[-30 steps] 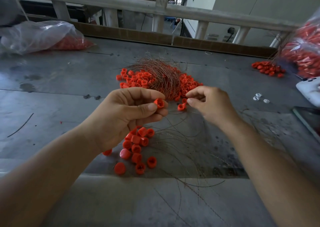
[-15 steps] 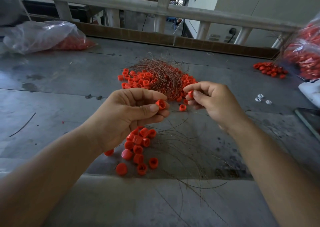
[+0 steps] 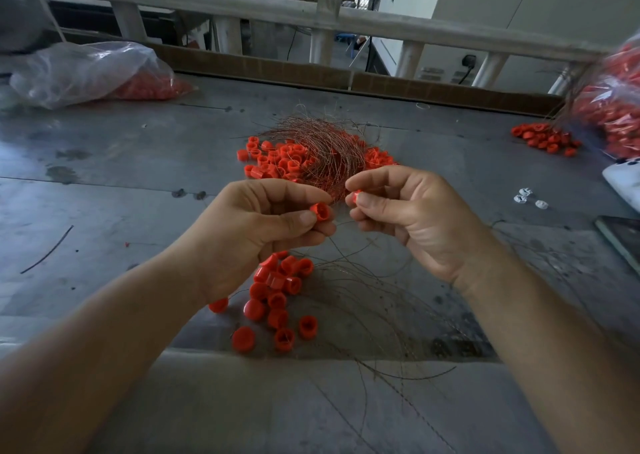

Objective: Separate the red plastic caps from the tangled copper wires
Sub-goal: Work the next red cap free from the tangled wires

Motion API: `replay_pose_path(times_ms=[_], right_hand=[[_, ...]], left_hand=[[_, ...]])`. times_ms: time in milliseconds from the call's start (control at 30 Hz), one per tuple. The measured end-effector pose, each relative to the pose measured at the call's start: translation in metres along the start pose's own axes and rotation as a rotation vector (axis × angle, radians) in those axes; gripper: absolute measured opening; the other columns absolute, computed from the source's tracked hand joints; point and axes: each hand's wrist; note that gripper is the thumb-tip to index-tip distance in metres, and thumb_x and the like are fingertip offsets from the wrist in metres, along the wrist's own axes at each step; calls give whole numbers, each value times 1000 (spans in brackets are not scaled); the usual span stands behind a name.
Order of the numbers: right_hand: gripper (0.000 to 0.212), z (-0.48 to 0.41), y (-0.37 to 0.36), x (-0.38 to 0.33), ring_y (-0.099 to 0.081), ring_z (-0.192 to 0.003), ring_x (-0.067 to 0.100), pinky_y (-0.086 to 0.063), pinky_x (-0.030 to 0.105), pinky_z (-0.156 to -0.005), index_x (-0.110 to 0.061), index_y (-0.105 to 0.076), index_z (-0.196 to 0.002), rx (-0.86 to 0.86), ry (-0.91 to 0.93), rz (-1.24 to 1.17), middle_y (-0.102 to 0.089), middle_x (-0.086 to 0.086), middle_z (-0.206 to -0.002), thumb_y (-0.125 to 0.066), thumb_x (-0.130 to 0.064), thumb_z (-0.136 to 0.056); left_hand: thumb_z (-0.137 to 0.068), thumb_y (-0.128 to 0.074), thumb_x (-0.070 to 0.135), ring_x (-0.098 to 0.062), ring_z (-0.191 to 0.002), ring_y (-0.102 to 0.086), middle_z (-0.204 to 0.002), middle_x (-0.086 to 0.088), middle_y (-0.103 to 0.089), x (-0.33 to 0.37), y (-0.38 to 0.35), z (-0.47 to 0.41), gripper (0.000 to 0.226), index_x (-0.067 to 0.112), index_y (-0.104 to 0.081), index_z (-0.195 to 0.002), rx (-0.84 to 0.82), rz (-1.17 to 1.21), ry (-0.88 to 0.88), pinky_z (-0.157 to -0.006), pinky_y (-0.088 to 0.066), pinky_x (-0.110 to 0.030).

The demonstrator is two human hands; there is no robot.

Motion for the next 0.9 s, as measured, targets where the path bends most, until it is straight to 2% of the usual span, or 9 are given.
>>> replay_pose_path(times_ms=[67,167,367,500,567,667,800,900], right_hand=[[18,0,-2,1,-63,-64,5,-50,16,-59,-12,-63,-87,19,34,57,-65,1,-74,-57,4,-81],[21,2,-8,1,-62,-64,4,-50,16,-60,-13,-62,-86,7,68,113,-65,3,-75,-52,6,-86],[22,4,-10,1,-64,-59,7,-50,17,-53,-16,-64,-83,-4,81,141,-66,-3,-64,-52,2,-87],[9,4,-10,1,-63,-61,7,-50,17,-56,-14,-64,-84,-9,71,103,-66,-3,-65,-61,-11,-76],[9,4,-10,2,-63,-62,6,-50,16,-57,-15,-63,-85,-8,89,147,-66,-4,-65,-62,-10,-78],[15,3,-13,4,-65,-67,7,-52,18,-63,-20,-59,-88,16,151,240,-66,-3,-72,-59,-5,-84],[22,4,-21,5,-62,-73,-1,-48,12,-68,-29,-61,-85,54,348,439,-63,-13,-75,-66,-8,-79],[29,5,-24,8,-62,-73,-3,-48,10,-68,-33,-61,-85,92,398,477,-62,-17,-75,-69,-7,-76]], left_hand=[[-62,-58,0,-16,-70,-71,-75,-8,-72,0,-1,0,23,12,-75,-71,9,-10,-6,-59,-54,-18],[-61,-58,1,-16,-69,-71,-75,-7,-72,0,-1,0,23,13,-75,-71,13,-22,-14,-59,-54,-18],[-60,-59,2,-15,-69,-70,-74,-7,-72,1,-2,0,23,14,-75,-70,27,-41,-24,-59,-54,-17],[-60,-59,3,-15,-71,-70,-76,-7,-73,1,-1,1,24,16,-76,-72,15,-59,-27,-60,-54,-17],[-60,-59,3,-15,-71,-70,-76,-7,-73,1,-1,1,24,16,-76,-73,13,-61,-29,-61,-54,-17],[-60,-60,4,-14,-70,-70,-76,-6,-73,1,-1,1,23,16,-75,-72,22,-69,-43,-60,-54,-16],[-60,-60,4,-14,-68,-70,-71,-5,-72,0,0,0,23,8,-68,-81,54,-78,-70,-60,-54,-17],[-59,-60,4,-13,-67,-70,-70,-6,-72,0,-1,0,22,7,-66,-80,69,-91,-83,-60,-53,-17]])
Point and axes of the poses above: each hand's wrist, its own z-axis away from the middle knuckle, its own y-axis out of the back of the hand, x = y × z
